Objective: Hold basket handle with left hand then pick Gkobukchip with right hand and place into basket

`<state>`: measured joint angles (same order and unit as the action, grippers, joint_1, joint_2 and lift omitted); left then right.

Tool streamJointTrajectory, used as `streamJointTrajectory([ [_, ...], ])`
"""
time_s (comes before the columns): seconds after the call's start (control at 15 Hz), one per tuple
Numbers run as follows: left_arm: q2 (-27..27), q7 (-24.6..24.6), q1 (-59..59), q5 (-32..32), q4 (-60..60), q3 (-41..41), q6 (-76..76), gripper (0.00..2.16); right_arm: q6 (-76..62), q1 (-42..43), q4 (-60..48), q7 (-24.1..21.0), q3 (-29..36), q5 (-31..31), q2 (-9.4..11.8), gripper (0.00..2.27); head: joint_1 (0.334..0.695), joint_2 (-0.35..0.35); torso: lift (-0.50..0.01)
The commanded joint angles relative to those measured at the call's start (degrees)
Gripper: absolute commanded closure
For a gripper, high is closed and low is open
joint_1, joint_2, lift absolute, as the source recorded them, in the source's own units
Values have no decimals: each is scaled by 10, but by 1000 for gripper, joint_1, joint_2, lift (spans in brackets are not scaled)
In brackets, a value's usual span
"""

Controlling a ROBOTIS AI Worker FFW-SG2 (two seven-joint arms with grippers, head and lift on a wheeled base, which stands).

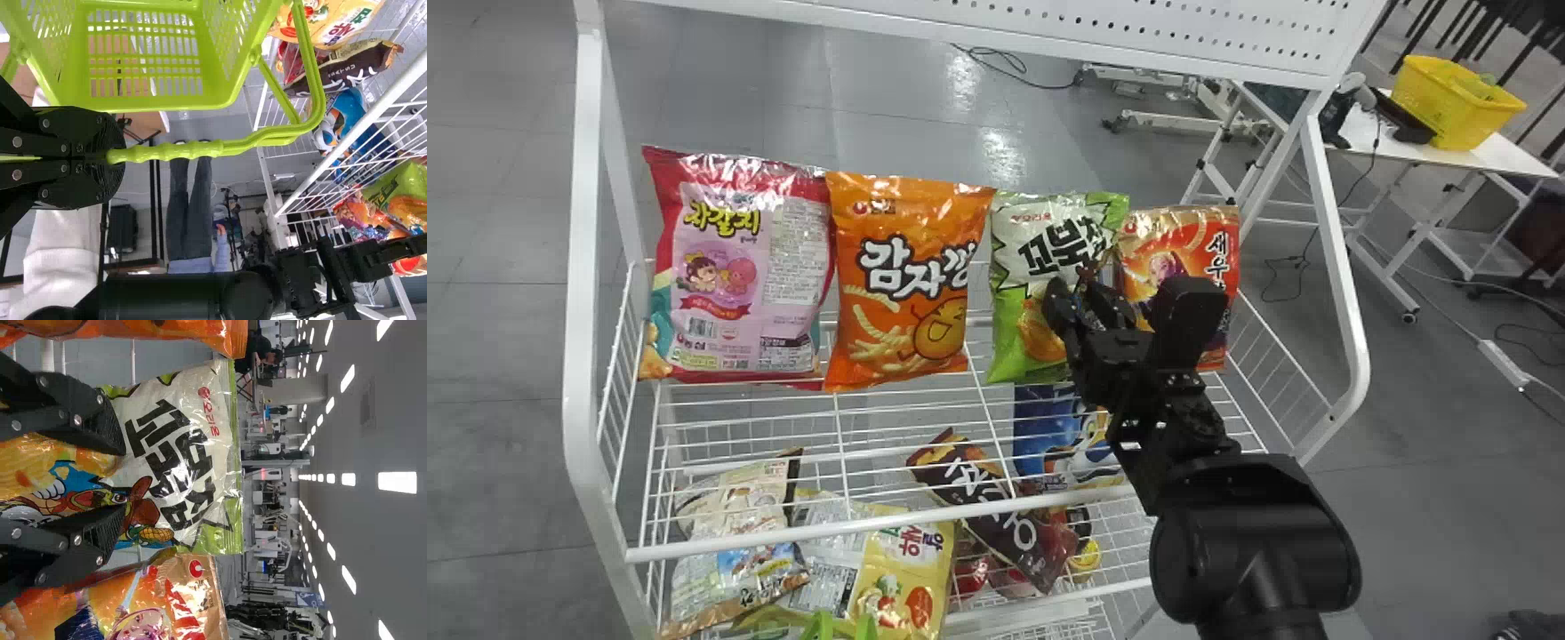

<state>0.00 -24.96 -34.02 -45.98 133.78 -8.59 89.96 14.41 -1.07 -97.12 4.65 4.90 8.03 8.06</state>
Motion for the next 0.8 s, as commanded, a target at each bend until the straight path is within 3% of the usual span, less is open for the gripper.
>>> streamJointTrajectory([
  [0.0, -1, 1, 0, 2, 0, 0, 1, 2118, -2, -2, -2, 0, -7, 5, 0, 1507, 695, -350, -32],
  [0.2, -1, 0, 1, 4, -6, 3, 1, 2118, -21, -10, -4, -1, -9, 13, 0, 1504, 695, -350, -32],
  [0.73, -1, 0, 2, 4, -3, 8, 1, 2118, -39, -42, -59, -56, -9, 13, 6, 1504, 695, -350, -32],
])
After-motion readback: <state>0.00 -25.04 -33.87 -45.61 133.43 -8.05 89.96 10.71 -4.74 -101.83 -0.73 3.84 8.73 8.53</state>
